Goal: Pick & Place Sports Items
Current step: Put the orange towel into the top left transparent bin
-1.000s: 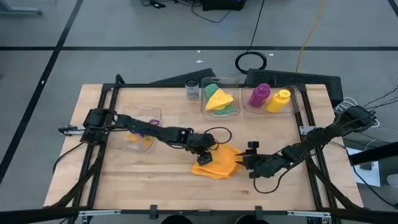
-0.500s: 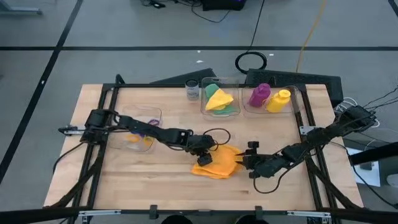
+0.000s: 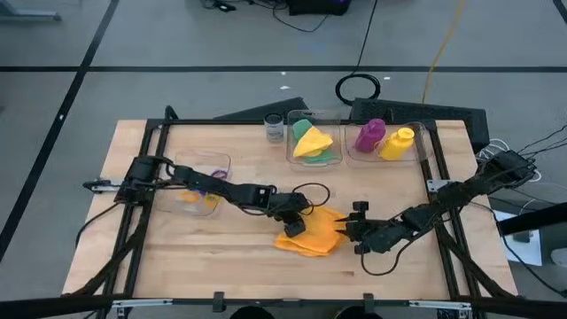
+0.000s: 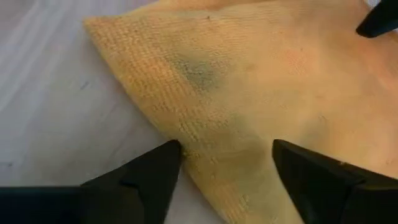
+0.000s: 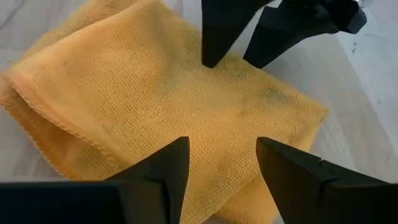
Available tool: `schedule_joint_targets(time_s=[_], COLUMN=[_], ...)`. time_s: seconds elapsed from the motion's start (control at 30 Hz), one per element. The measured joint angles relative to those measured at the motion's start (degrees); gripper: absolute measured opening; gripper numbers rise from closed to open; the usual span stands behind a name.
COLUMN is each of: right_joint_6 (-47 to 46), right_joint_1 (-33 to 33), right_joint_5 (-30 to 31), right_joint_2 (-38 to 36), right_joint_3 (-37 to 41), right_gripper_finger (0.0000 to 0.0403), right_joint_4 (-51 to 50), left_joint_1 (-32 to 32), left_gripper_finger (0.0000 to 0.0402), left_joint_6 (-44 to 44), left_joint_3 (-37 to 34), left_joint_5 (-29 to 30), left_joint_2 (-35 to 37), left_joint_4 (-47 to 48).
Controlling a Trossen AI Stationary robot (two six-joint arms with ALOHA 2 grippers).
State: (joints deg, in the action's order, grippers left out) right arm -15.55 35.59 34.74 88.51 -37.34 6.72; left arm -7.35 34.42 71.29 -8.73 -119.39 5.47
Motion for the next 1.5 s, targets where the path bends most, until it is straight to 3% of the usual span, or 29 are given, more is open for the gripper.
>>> schedule_joint_targets(time_s=[0.43,0.63,0.77,0.93,1.1,1.3,1.4,1.5], right_joint_6=[0.2,0.4,1.5,4.9,9.0,9.2,9.2,9.6], right_joint_1=[0.0,-0.7,-1.1,-1.9,-3.4,-8.3,-11.0,-13.1], right_joint_5=[0.0,0.0,-0.1,1.3,0.9,-9.9,-15.6,-17.0], right_joint_2=[0.0,0.0,0.0,0.0,0.0,0.0,0.0,0.0], right_joint_3=[0.0,0.0,0.0,0.0,0.0,0.0,0.0,0.0], right_gripper_finger=[0.0139,0.0139,0.0139,0.0139,0.0139,0.0148,0.0172,0.0206], right_joint_4=[0.4,0.4,1.8,7.9,14.0,15.4,15.3,15.2], left_joint_1=[-0.3,-0.5,-1.8,-3.8,-5.6,-7.8,-8.3,-8.3], left_gripper_finger=[0.0004,0.0003,0.0002,0.0002,0.0001,0.0001,0.0001,0.0001], left_joint_6=[-4.0,-8.2,-13.6,-18.2,-21.7,-25.0,-25.7,-25.7], left_joint_3=[-0.1,1.4,4.6,8.8,11.0,11.5,11.6,11.6], left_joint_5=[2.9,3.1,6.3,9.9,12.3,18.8,19.3,19.4], left_joint_2=[-0.1,-0.2,-0.5,-0.7,-0.6,-0.6,-0.5,-0.5], left_joint_4=[0.2,1.9,7.7,15.0,14.9,14.7,14.6,14.6])
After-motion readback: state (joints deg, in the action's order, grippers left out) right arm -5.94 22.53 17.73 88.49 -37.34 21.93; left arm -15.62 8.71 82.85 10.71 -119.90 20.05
